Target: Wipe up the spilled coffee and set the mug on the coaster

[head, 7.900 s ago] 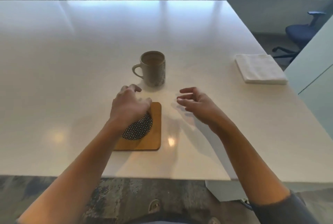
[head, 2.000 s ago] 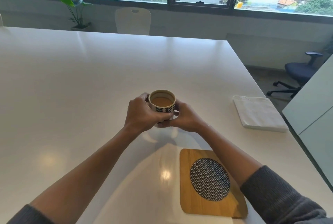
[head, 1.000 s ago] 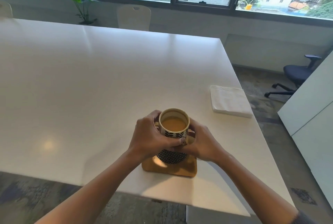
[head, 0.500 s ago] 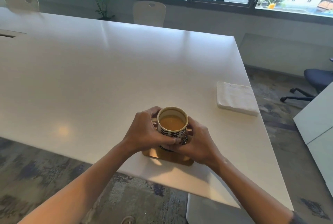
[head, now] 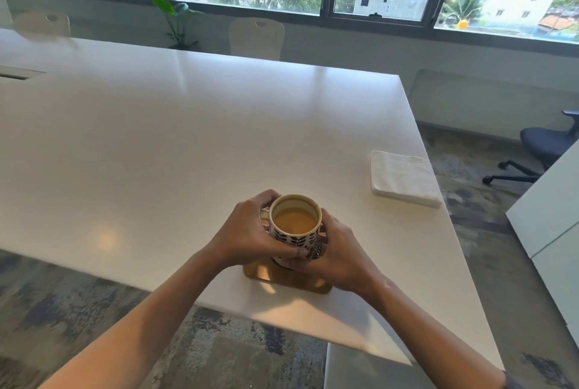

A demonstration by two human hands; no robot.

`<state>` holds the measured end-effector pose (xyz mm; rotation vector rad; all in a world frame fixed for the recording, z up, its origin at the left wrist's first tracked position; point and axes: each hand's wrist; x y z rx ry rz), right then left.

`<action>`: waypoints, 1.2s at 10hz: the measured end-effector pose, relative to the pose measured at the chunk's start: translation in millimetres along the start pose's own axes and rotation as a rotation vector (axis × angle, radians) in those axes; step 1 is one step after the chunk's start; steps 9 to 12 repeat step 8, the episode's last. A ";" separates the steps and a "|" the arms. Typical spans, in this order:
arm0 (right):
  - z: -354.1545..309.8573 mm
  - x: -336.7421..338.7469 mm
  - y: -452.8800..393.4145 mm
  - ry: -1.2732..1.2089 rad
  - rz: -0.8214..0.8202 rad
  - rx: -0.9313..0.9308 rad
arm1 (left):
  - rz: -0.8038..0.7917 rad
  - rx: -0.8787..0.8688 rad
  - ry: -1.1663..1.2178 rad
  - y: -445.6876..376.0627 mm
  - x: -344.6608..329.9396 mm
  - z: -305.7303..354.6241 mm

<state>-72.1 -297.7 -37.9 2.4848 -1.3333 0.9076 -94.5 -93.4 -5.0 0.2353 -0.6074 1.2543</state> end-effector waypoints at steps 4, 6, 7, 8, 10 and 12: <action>1.2 5.3 -0.4 -0.016 -0.126 -0.128 | -0.169 0.065 0.192 -5.9 16.7 -14.2; 2.1 26.1 4.5 -0.171 -0.314 -0.121 | -0.249 0.059 0.248 -24.2 24.4 -24.4; 7.2 41.4 3.7 -0.324 -0.398 -0.149 | -0.250 0.046 0.226 -34.9 28.8 -28.5; 12.4 48.6 -2.2 -0.405 -0.351 -0.173 | -0.152 0.060 0.182 -43.8 29.2 -37.3; 12.4 48.6 -2.2 -0.405 -0.351 -0.173 | -0.152 0.060 0.182 -43.8 29.2 -37.3; 12.4 48.6 -2.2 -0.405 -0.351 -0.173 | -0.152 0.060 0.182 -43.8 29.2 -37.3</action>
Point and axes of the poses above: each hand's wrist, its own y-axis away from the middle knuckle, its own x-axis out of the back of the hand, z = x × y, and after that the axes turned 11 degrees about -z, right-handed
